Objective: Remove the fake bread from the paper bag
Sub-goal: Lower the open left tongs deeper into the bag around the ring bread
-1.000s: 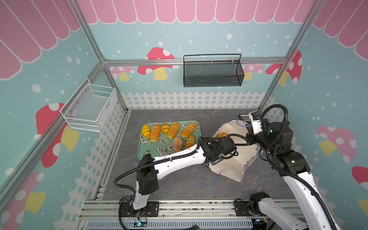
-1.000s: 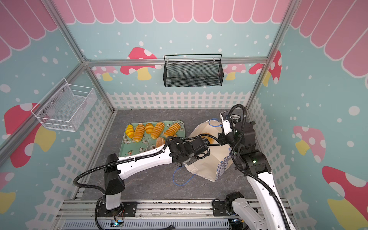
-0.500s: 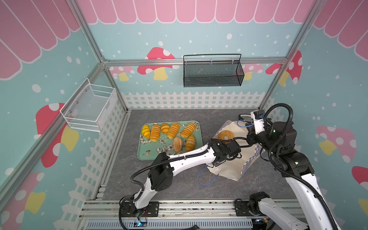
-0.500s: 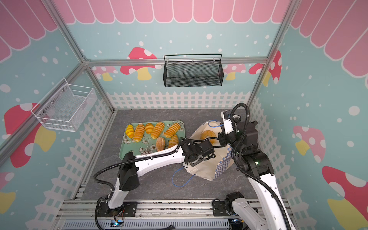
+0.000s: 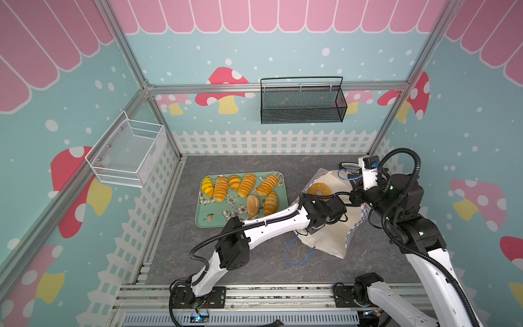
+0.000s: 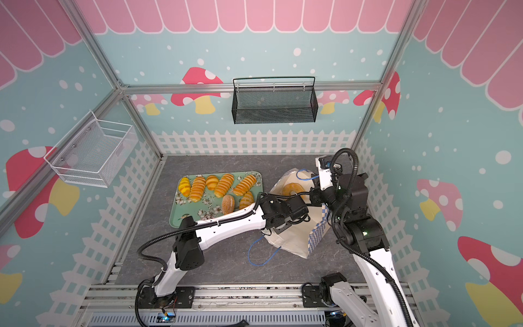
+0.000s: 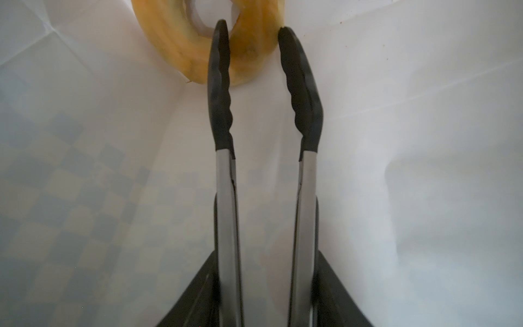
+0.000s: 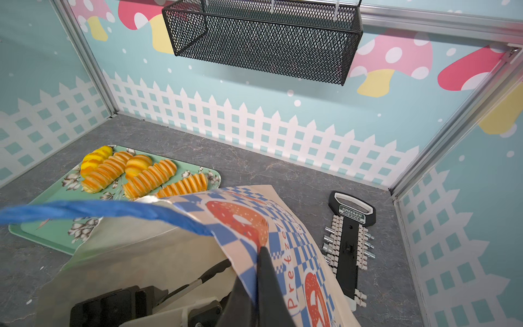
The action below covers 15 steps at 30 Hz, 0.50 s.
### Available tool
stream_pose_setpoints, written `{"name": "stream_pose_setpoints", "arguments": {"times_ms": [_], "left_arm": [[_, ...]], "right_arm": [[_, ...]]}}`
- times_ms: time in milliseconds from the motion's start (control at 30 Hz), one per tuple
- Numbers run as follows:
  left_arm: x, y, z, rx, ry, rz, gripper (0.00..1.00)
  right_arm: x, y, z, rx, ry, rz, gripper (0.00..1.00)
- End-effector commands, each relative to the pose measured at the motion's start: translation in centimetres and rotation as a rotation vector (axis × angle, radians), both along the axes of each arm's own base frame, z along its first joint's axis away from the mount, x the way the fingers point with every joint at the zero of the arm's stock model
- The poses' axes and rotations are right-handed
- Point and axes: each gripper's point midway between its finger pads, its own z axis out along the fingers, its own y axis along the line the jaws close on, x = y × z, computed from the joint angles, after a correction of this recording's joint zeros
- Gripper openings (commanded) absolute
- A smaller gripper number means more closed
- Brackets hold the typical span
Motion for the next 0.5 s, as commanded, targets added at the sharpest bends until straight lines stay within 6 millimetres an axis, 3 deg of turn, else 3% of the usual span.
{"name": "stream_pose_setpoints", "arguments": {"times_ms": [0,300,467], "left_arm": [[0.2,-1.2,1.1,-0.038,-0.035,-0.011,0.47],[0.8,-0.7,0.4,0.103,-0.117,-0.097,0.51],[2.2,0.4,0.1,0.151,-0.149,-0.037,0.52]], "right_arm": [[0.1,1.0,-0.4,0.040,0.012,0.041,0.00],[0.4,1.2,-0.8,0.046,0.018,0.048,0.00],[0.3,1.1,-0.7,0.046,0.014,0.045,0.00]]}}
